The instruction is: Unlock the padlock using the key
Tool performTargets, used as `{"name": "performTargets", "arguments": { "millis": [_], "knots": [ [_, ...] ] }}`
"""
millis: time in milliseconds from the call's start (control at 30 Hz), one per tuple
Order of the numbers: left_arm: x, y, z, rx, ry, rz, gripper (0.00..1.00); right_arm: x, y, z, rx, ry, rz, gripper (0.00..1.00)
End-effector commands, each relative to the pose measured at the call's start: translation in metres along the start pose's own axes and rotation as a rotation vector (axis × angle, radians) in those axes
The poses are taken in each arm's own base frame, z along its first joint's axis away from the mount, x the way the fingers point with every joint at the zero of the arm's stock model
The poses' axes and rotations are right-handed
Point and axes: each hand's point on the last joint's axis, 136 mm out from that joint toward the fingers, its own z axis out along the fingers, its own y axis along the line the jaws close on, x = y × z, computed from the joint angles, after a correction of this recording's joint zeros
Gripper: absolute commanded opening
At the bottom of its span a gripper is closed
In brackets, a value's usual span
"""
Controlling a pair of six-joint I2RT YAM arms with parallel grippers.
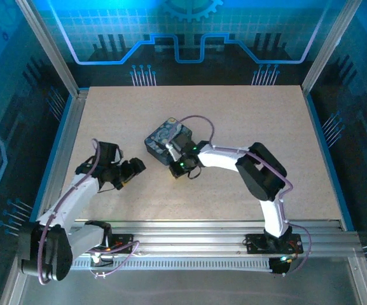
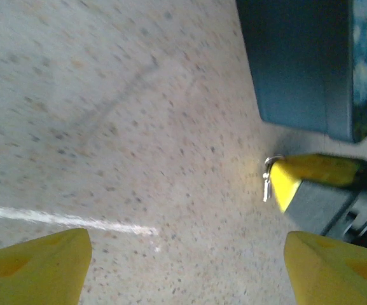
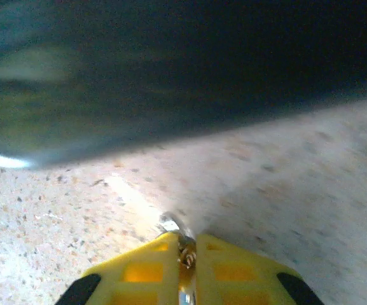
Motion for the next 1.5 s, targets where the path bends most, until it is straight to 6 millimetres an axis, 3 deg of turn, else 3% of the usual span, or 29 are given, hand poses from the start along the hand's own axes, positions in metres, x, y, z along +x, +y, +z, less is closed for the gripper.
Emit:
{"name": "performTargets", "arguments": {
  "millis": [0,133,233,433,833,967,1100,1467],
  "knots": [
    [0.018,-0.023,0.007,0.058,0.060,0.069,0.80,0.007,-0.014,-0.020,-0.117,0.018,0.314,0.00],
    [0.035,-0.051,0.015,0.136,0.115,0.133,0.78,-0.006,-0.017,-0.045,-0.224,-0.074,0.481,0.00],
    [0.040,-0.060,0.021,0.162,0.131,0.156,0.76,-0.012,-0.022,-0.061,-0.251,-0.124,0.541,0.00],
    [0.038,-0.075,0.033,0.212,0.151,0.144,0.70,-0.018,-0.024,-0.080,-0.309,-0.162,0.564,0.00],
    [0.031,-0.127,0.043,0.382,0.178,0.120,0.58,-0.026,-0.016,-0.115,-0.412,-0.209,0.631,0.00],
    [0.043,-0.151,0.042,0.422,0.201,0.143,0.53,-0.024,-0.021,-0.113,-0.419,-0.228,0.755,0.00],
    [0.050,-0.164,0.049,0.443,0.226,0.112,0.48,-0.017,-0.030,-0.104,-0.434,-0.251,0.895,0.00],
    [0.052,-0.161,0.074,0.389,0.255,0.017,0.40,-0.016,-0.035,-0.103,-0.500,-0.314,1.017,0.00]
  ]
}}
